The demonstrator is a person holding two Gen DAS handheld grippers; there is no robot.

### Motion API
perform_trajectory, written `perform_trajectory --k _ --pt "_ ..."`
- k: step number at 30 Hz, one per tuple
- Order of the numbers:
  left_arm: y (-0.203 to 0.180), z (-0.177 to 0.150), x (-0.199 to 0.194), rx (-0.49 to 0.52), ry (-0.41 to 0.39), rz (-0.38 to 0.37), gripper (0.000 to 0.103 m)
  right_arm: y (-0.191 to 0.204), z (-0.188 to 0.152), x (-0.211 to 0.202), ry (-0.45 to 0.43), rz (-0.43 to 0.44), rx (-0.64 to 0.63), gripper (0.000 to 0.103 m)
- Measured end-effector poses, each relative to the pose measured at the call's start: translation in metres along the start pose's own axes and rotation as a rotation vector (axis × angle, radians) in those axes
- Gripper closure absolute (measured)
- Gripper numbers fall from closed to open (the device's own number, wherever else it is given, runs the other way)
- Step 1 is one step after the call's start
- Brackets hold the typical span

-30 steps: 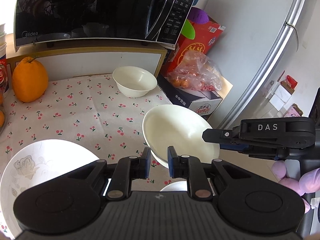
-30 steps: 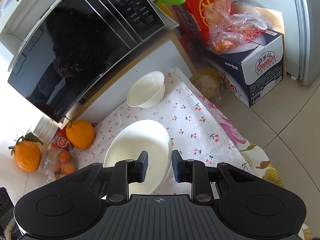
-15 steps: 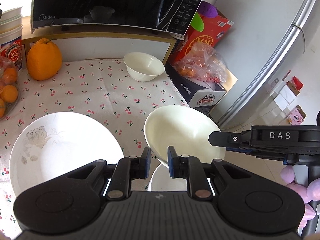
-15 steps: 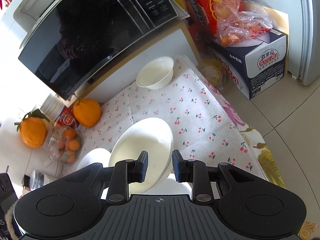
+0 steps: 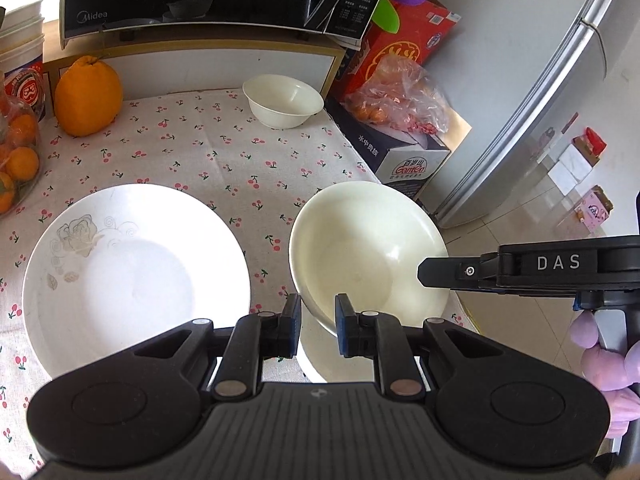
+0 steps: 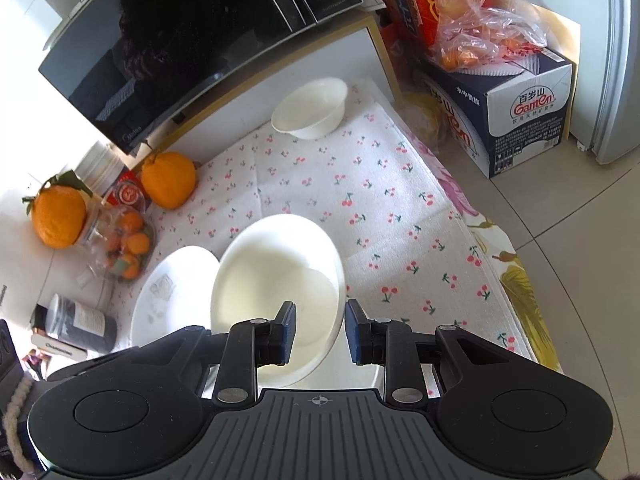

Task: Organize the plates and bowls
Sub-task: 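Lower the cream bowl with both grippers onto the cloth beside the plates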

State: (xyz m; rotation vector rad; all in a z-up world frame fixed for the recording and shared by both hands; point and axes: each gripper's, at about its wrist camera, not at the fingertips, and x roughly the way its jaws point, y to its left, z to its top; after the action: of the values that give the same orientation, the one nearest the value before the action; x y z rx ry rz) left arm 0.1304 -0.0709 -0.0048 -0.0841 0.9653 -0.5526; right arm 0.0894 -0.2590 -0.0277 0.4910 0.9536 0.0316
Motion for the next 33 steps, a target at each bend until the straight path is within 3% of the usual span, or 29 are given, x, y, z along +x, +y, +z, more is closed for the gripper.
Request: perform_trajectory --k 9,33 --pt "-0.003 -0.004 -0.004 0.009 0.003 -0.006 0.087 -0.001 -0.004 -0.01 -0.006 0.0 -0.014 0.077" --pt "-0.006 -0.017 0.009 0.049 0.085 0.042 0.087 0.006 -0.022 0.015 0.113 -0.093 -0.137 0.076"
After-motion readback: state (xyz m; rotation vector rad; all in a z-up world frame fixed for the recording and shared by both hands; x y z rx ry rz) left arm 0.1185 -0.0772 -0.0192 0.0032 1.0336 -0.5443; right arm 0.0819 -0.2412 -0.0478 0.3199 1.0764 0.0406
